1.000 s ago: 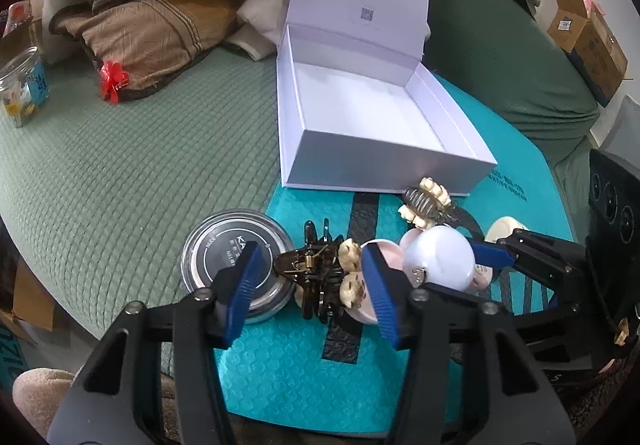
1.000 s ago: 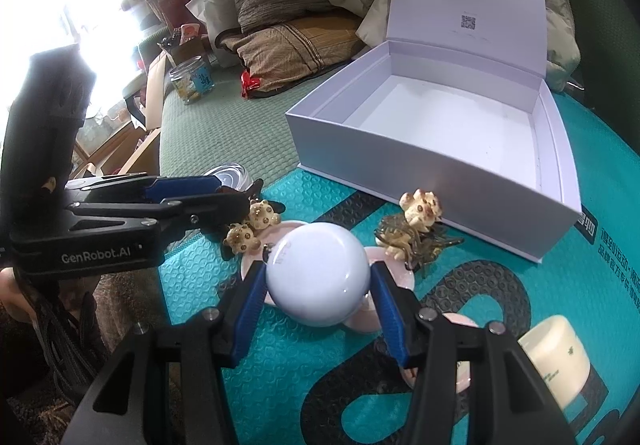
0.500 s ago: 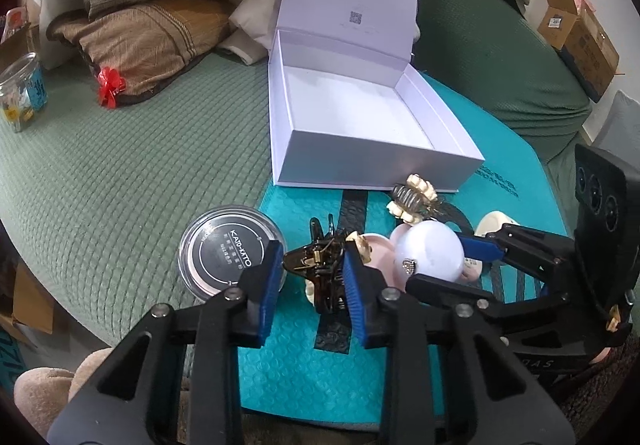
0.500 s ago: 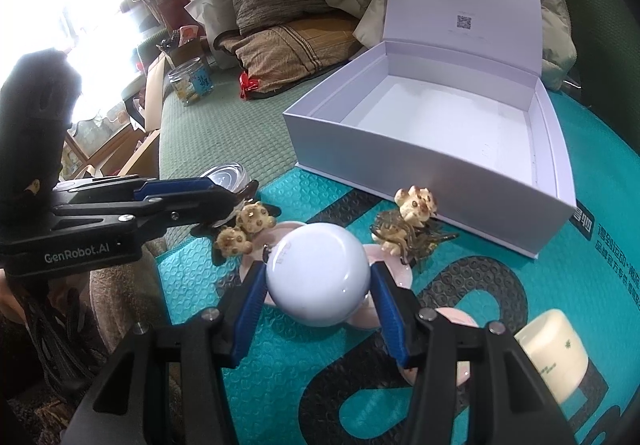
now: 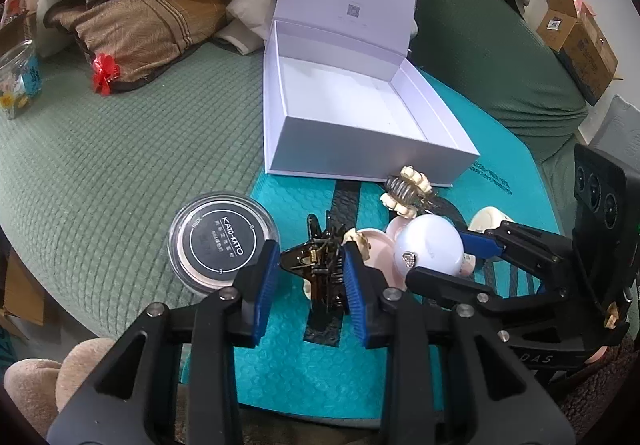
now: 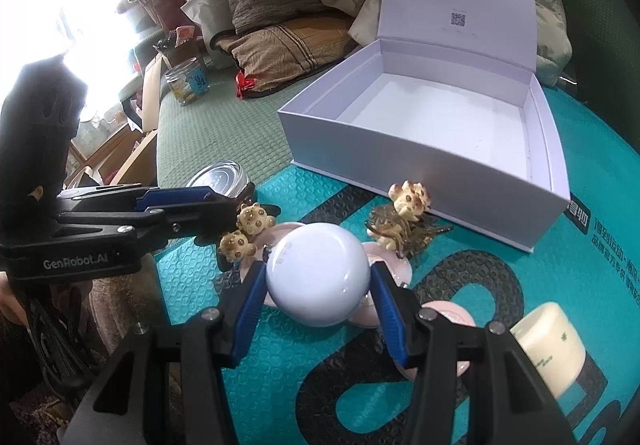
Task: Organize objects
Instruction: 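Lift the brown claw clip with the left tool while the right tool lifts the white ball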
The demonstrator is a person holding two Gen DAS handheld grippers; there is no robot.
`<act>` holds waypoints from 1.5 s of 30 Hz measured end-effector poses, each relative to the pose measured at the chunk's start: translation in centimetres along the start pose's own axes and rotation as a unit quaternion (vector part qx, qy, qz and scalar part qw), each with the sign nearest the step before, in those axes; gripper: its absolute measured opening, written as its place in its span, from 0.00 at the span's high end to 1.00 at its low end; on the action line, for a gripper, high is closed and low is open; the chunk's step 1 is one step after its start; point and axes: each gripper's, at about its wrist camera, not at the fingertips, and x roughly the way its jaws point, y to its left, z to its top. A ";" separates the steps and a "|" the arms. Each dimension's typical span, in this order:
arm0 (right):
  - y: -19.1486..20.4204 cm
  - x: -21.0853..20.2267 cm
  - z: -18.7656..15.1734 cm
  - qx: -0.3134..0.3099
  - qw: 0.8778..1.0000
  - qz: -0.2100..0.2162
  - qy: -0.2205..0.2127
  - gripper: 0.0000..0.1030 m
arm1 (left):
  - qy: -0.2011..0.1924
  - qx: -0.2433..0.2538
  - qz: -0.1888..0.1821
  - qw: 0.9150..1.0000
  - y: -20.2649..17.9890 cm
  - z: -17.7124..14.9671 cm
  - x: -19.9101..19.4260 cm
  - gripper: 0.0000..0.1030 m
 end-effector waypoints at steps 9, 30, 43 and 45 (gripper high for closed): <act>-0.1 -0.1 0.0 0.001 1.000 0.000 -0.002 0.48 | 0.004 -0.002 -0.027 1.000 -0.5 -0.1 0.2 0.46; -1.2 0.7 -0.8 -0.014 1.000 -0.019 -0.006 0.48 | -0.012 0.115 0.029 0.993 -3.4 -0.8 0.0 0.43; -1.2 0.6 -0.9 -0.010 1.000 -0.024 -0.005 0.48 | -0.031 0.158 0.082 0.984 -3.5 -0.8 2.0 0.52; -1.2 0.5 -0.9 -0.009 1.000 -0.025 -0.004 0.48 | -0.025 0.159 0.084 0.983 -3.7 -0.8 1.9 0.52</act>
